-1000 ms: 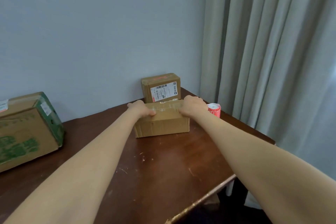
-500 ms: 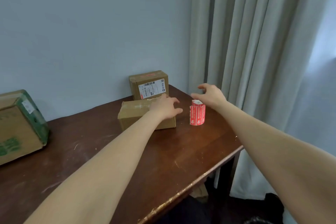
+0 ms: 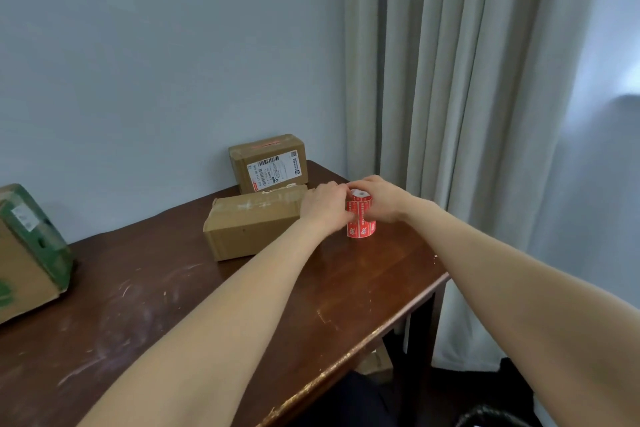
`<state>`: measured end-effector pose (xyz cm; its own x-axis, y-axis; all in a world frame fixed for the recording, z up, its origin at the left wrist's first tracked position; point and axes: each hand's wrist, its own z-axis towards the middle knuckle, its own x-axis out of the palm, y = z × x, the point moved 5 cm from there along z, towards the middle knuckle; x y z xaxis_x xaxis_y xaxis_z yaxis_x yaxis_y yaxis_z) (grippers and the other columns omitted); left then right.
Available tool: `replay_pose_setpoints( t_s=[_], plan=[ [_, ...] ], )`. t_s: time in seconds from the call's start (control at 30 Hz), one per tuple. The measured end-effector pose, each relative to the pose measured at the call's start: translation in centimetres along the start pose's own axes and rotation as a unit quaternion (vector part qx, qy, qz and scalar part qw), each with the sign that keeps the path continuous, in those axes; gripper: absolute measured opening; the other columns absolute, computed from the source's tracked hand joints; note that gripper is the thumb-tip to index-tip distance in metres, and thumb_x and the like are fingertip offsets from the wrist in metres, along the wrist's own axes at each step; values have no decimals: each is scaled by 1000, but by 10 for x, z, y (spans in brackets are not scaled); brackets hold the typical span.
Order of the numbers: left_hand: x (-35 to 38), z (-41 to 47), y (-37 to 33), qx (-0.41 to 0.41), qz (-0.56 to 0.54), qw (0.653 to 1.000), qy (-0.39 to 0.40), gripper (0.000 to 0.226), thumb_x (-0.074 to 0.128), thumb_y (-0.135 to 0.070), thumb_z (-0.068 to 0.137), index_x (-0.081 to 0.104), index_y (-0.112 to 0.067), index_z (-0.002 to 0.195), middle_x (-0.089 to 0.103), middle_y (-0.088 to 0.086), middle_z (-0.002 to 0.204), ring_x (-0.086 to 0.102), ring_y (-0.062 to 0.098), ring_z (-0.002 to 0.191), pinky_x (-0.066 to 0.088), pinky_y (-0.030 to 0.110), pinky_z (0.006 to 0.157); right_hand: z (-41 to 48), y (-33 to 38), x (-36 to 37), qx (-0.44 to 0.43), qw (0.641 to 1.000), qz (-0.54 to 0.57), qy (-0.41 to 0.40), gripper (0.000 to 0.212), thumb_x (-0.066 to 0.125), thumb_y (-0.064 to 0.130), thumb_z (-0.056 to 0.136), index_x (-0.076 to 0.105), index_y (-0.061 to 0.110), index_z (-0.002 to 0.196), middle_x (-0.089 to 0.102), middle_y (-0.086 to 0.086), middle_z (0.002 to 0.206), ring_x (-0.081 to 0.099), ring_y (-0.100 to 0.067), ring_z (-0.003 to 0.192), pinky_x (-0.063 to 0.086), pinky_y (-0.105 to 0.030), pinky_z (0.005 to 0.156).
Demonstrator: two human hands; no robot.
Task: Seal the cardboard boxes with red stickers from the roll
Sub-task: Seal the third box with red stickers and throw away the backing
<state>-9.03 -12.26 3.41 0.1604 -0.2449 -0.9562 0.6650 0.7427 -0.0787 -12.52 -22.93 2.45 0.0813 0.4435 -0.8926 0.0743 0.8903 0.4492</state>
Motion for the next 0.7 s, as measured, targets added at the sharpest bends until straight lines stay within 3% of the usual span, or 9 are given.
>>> replay_pose_setpoints(
  t_s=[0.1, 0.27, 0.7],
  plan=[
    [-1, 2, 0, -2, 5, 1000, -23, 23, 61, -34, 91, 69, -20, 107, 67, 2, 108, 61, 22, 103, 46, 36, 81, 2, -1, -1, -1, 999, -40, 5, 55, 59, 12, 89, 45, 29, 139, 35, -7, 140, 52, -29, 120, 49, -39, 97],
    [0, 3, 13, -34, -7, 999, -17, 22, 64, -37, 89, 70, -21, 103, 68, -1, 106, 61, 18, 100, 43, 28, 69, 6, -2, -2, 1, 997, -79, -12, 41, 62, 14, 90, 55, 27, 128, 38, -5, 138, 54, -27, 116, 53, -37, 91],
    [0, 5, 23, -88, -28, 996, 8, 24, 62, -37, 90, 65, -19, 106, 67, 1, 107, 62, 19, 99, 52, 36, 83, 8, 5, -9, 18, 993, -119, -13, 35, 64, 32, 90, 59, 23, 123, 51, -6, 127, 57, -23, 110, 50, -34, 90]
  ],
)
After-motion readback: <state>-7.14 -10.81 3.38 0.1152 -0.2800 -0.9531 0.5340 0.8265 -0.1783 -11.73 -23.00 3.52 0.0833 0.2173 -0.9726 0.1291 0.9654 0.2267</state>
